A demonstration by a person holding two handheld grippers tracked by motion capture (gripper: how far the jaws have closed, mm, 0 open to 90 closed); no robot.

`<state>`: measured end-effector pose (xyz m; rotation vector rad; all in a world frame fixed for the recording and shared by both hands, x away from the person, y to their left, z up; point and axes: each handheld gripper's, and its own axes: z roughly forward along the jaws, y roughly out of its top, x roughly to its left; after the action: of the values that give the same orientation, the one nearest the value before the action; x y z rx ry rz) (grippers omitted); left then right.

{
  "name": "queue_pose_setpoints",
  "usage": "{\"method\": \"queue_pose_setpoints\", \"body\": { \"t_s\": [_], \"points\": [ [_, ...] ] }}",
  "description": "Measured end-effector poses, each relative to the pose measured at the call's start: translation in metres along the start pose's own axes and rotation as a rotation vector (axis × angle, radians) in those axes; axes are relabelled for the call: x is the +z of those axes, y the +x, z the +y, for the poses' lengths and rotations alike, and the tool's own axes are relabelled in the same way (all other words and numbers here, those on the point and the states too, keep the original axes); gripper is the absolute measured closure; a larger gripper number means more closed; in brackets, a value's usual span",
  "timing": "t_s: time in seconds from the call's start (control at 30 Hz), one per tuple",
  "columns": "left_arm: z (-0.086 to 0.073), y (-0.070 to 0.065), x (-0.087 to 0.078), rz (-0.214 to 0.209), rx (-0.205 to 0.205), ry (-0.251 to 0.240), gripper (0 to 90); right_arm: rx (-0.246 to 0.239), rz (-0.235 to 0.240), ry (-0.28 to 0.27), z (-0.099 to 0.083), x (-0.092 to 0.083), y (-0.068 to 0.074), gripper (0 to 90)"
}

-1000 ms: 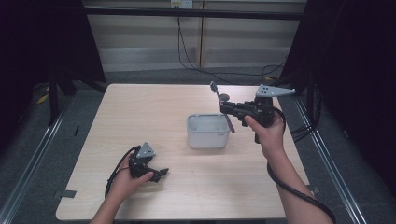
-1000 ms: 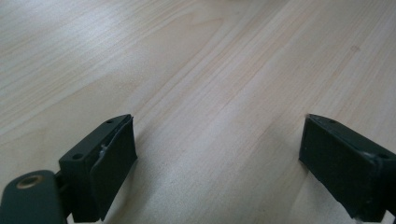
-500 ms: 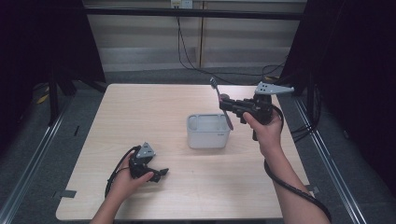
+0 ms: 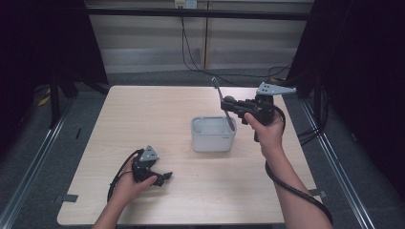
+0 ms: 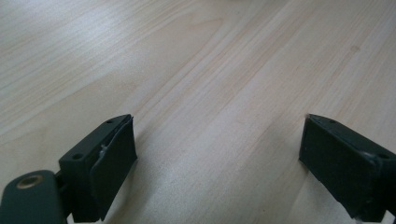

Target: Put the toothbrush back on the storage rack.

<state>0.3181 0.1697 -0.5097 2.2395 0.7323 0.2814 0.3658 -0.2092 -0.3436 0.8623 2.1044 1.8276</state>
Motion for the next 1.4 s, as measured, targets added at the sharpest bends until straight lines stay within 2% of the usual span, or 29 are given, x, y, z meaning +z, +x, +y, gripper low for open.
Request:
{"method": "queue_pose_setpoints", "body": {
  "t_s": [0.77,1.4],
  "points": [
    [0.000,0.000,0.000,0.000,0.000,0.001,10.3,0.013,-0.027,-0.018,-0.015,0.007,-0.014,80.0],
    [0.000,0.000,0.000,-0.002,0.000,0.002,10.3,0.025,-0.037,0.011,-0.024,0.013,-0.022,80.0]
  ]
}}
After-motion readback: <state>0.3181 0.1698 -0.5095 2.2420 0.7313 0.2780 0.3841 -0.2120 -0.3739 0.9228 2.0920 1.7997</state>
